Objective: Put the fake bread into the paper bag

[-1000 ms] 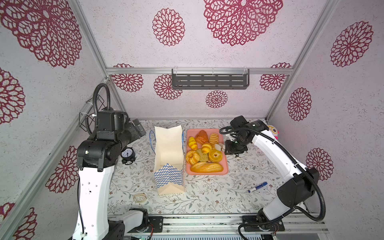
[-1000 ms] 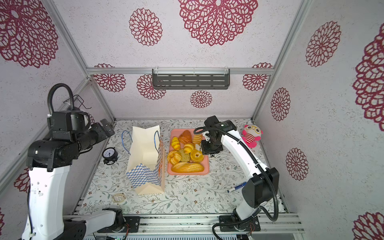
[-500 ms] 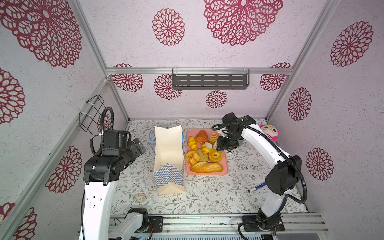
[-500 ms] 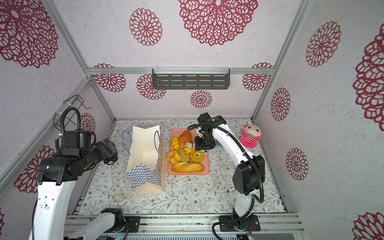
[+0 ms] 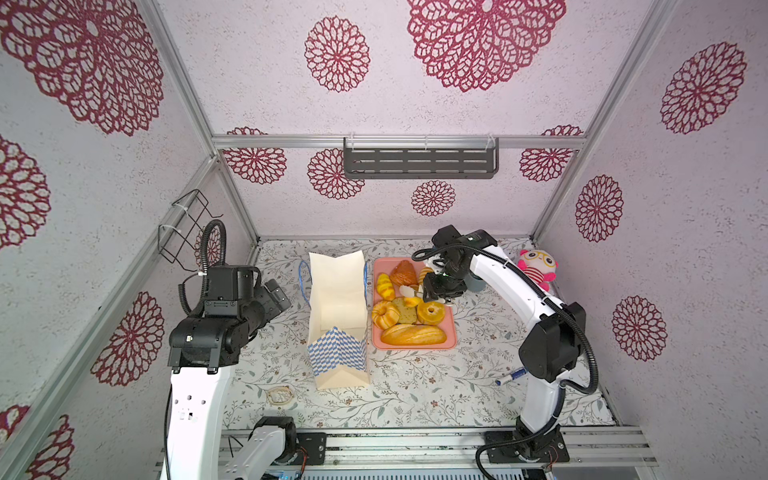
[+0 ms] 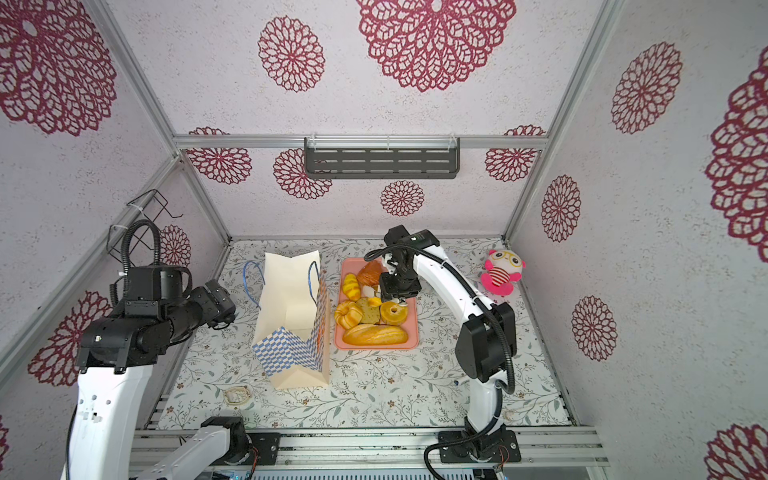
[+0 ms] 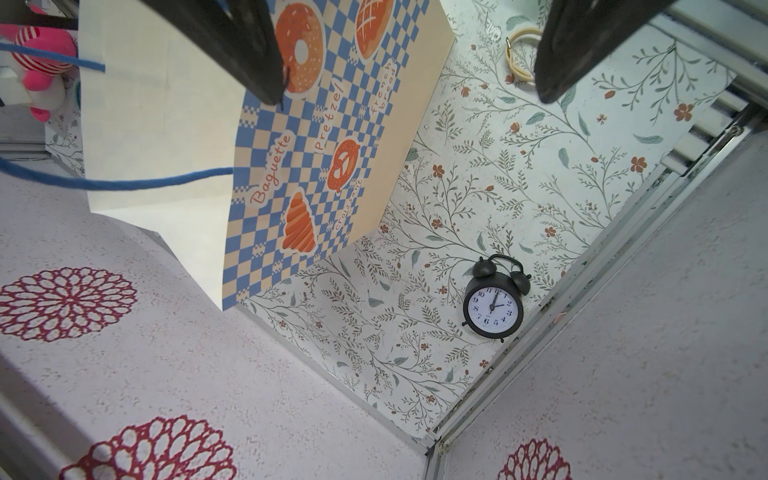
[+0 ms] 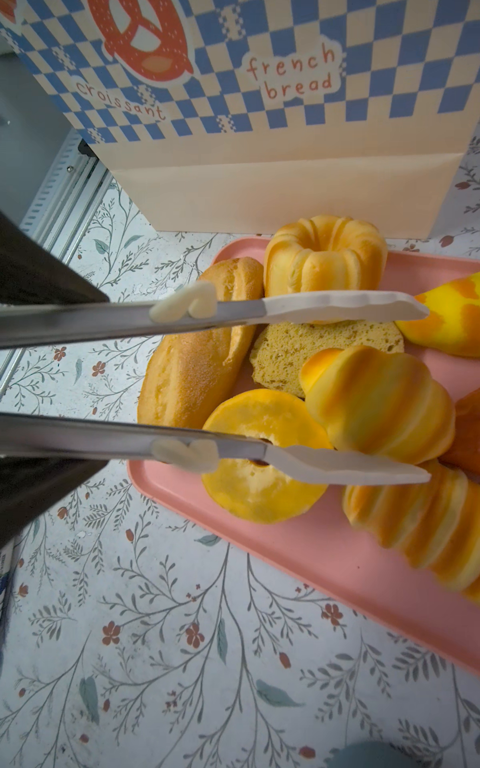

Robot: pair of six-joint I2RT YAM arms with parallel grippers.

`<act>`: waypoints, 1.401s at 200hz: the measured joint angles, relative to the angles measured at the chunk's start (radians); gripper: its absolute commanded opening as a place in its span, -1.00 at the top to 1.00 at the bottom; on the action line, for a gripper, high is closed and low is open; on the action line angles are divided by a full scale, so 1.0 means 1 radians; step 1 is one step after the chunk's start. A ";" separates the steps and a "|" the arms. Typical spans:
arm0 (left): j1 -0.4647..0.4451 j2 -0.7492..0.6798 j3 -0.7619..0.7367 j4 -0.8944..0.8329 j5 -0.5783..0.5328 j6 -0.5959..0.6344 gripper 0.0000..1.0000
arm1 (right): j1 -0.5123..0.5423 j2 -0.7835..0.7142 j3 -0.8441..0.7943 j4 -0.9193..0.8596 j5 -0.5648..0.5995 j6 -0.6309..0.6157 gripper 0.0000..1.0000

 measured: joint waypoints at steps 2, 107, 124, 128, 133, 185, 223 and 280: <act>0.000 0.000 0.000 0.000 0.000 0.000 -0.95 | 0.000 0.001 -0.002 0.001 0.000 0.000 -0.06; 0.002 -0.008 -0.063 0.039 0.027 -0.030 -0.95 | 0.006 0.003 -0.083 0.049 0.033 0.002 0.67; 0.002 -0.008 -0.071 0.045 0.032 -0.034 -0.95 | 0.006 0.001 -0.076 0.046 0.042 0.003 0.76; 0.002 -0.008 -0.072 0.046 0.034 -0.034 -0.95 | 0.006 0.001 -0.072 0.045 0.044 0.003 0.77; 0.002 -0.009 -0.075 0.048 0.038 -0.035 -0.95 | 0.006 0.001 -0.065 0.042 0.048 0.003 0.78; 0.003 -0.014 -0.113 0.064 0.064 -0.061 -0.95 | 0.006 -0.045 0.124 -0.021 0.109 0.011 0.86; 0.010 -0.058 -0.153 0.069 0.071 -0.103 -0.95 | 0.010 -0.146 0.307 -0.032 0.114 0.011 0.85; 0.038 -0.125 -0.288 0.101 0.119 -0.178 -0.95 | 0.132 -0.321 0.419 0.081 -0.007 0.038 0.84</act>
